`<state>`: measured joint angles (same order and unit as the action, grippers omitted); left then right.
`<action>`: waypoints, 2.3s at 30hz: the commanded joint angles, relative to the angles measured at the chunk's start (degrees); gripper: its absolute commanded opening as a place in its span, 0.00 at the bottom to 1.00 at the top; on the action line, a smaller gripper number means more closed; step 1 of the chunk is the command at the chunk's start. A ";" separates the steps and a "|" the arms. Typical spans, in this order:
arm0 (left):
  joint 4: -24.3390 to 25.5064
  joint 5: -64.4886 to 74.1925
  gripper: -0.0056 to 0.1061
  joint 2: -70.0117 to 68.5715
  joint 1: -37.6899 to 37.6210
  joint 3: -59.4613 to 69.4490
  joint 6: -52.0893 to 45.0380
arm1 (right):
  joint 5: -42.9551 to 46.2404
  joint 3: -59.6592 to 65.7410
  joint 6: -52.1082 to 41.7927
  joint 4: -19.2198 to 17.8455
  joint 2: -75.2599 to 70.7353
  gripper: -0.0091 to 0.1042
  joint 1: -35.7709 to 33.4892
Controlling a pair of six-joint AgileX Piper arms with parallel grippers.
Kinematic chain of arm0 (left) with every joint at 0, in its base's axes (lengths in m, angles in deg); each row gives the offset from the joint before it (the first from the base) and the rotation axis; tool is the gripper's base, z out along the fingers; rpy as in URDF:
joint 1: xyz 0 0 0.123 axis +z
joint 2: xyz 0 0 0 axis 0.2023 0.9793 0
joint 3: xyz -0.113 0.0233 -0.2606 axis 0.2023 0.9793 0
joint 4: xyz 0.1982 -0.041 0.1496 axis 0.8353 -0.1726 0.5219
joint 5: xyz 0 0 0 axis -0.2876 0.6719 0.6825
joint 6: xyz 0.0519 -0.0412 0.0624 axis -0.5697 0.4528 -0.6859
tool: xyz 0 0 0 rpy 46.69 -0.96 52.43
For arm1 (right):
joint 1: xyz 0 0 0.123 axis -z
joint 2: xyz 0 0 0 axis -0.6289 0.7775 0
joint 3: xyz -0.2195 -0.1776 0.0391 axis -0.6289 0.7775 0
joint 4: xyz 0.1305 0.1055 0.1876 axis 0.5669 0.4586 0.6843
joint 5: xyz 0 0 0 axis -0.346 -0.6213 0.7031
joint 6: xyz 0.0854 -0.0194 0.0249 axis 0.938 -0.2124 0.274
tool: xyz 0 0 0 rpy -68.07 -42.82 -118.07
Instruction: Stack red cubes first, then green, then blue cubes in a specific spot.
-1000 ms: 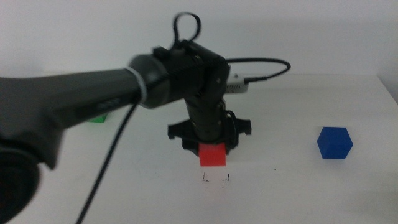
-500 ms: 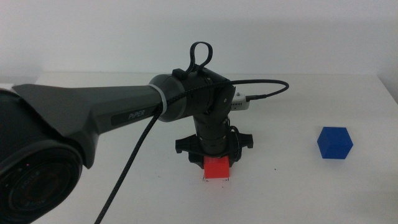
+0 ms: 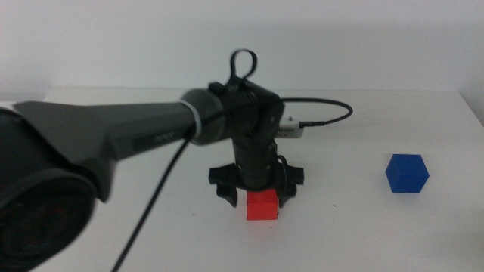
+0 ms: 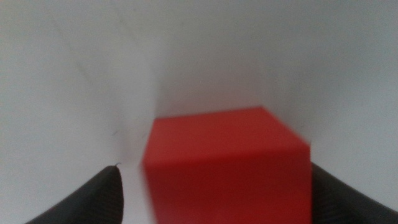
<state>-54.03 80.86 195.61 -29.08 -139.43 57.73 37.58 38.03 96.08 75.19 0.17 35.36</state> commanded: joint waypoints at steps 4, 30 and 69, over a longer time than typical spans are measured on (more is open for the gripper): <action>2.66 9.73 0.89 -9.66 6.09 -1.68 -6.33 | 0.42 0.24 -0.22 -0.58 -0.26 0.86 0.21; -2.59 -2.08 0.89 -0.21 40.60 -8.01 -38.18 | 0.42 0.24 -0.22 -0.58 -0.26 0.86 0.21; 4.44 -0.72 0.04 -10.73 1.92 2.16 7.83 | 0.42 0.24 -0.22 -0.58 -0.26 0.86 0.21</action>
<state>-49.86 80.48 184.65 -26.89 -137.24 64.68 37.58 38.03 96.08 75.19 0.17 35.36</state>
